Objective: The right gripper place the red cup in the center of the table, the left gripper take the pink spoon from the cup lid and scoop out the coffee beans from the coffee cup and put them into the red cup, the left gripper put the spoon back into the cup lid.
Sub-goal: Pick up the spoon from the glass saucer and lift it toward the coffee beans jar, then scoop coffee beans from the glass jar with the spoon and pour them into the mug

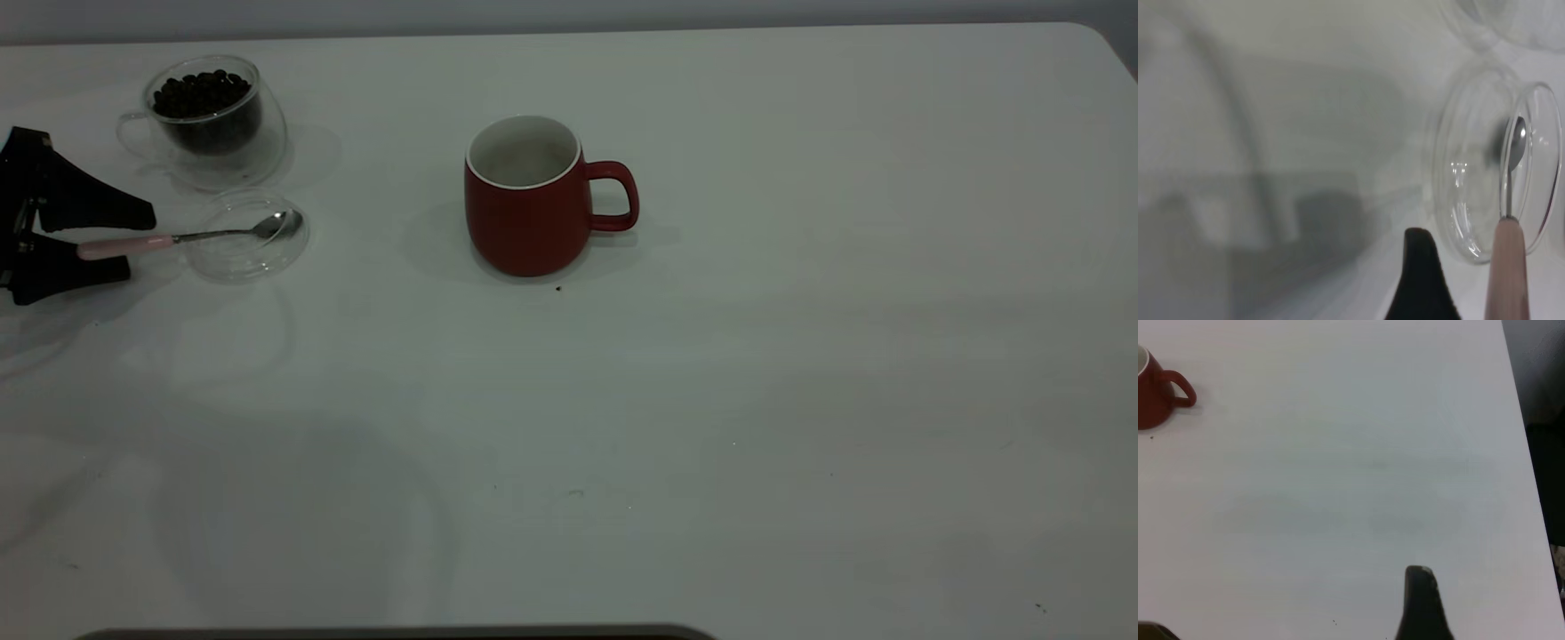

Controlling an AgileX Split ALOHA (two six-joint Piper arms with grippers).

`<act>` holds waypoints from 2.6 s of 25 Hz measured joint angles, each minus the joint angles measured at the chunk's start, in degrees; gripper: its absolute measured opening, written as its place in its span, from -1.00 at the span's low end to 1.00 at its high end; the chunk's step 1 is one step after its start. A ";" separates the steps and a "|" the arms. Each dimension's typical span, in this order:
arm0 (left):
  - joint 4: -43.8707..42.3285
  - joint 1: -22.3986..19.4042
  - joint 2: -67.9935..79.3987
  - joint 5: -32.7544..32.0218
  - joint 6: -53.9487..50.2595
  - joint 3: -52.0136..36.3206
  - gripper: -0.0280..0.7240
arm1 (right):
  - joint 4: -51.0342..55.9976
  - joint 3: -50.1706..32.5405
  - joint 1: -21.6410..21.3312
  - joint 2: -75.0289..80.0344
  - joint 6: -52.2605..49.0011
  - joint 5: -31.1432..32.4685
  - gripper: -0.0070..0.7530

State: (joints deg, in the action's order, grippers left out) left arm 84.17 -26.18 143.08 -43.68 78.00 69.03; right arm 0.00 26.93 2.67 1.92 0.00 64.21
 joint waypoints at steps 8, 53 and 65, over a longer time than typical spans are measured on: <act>-0.74 0.00 0.00 -0.05 -1.60 0.00 0.52 | 0.00 0.00 0.00 0.00 0.00 0.00 0.48; -11.34 -3.37 -4.75 -18.42 -8.99 0.18 -0.60 | 0.00 0.00 0.00 0.00 0.00 0.00 0.48; -11.93 -4.53 -7.35 -21.88 -9.56 10.89 -0.60 | 0.00 0.00 0.00 0.00 0.00 0.00 0.48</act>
State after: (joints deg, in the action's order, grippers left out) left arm 72.24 -30.71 135.73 -65.56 68.45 79.92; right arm 0.00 26.93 2.67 1.92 0.00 64.21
